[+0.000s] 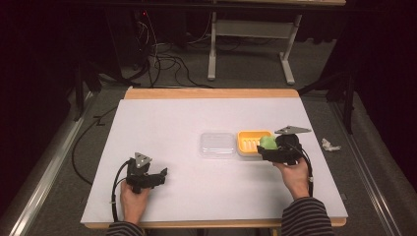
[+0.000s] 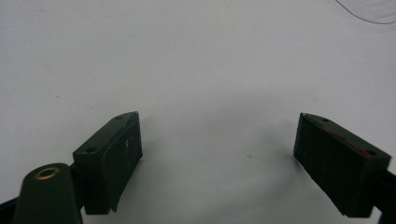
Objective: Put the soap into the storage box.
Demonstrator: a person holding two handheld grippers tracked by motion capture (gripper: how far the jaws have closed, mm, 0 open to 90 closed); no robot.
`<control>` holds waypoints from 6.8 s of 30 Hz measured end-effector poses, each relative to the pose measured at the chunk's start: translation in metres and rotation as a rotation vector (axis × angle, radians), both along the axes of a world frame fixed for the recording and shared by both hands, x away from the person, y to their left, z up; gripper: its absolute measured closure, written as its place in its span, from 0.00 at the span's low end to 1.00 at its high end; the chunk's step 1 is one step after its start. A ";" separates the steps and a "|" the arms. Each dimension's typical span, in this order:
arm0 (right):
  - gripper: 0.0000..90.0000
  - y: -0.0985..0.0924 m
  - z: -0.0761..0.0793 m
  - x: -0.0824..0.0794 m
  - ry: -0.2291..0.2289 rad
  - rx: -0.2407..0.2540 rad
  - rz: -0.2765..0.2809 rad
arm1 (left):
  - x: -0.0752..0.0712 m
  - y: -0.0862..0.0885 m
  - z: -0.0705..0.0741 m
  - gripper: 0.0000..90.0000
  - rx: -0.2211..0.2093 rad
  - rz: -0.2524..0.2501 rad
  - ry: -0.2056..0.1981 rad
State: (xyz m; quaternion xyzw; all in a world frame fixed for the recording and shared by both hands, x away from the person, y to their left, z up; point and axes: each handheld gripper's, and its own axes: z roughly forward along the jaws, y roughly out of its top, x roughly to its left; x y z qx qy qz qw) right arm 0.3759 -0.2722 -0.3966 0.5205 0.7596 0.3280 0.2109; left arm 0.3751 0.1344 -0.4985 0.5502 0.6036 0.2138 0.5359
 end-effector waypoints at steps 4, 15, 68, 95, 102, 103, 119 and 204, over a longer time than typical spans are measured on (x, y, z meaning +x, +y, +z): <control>0.30 0.003 0.002 0.006 0.000 -0.007 -0.002 | 0.000 0.000 0.000 0.18 0.000 0.000 -0.001; 0.30 0.009 0.005 0.021 0.016 -0.007 -0.008 | -0.001 0.001 0.000 0.18 -0.002 -0.002 -0.004; 0.30 0.021 -0.041 0.070 0.183 -0.086 -0.107 | -0.001 0.000 0.001 0.18 -0.007 -0.005 -0.010; 0.36 0.022 -0.029 0.059 0.110 -0.050 -0.099 | -0.001 0.000 0.000 0.18 0.000 -0.012 -0.002; 0.37 0.019 -0.022 0.053 0.079 -0.040 -0.093 | -0.001 0.000 0.000 0.18 0.002 -0.010 -0.003; 0.37 0.018 -0.021 0.052 0.073 -0.037 -0.092 | -0.001 0.000 0.000 0.18 0.001 -0.009 -0.004; 0.39 0.002 -0.011 0.029 -0.001 0.034 -0.094 | -0.001 -0.001 0.000 0.18 0.006 -0.009 -0.006; 0.37 -0.029 -0.002 -0.089 -0.176 0.220 -0.095 | -0.003 0.000 0.001 0.17 0.000 -0.011 -0.023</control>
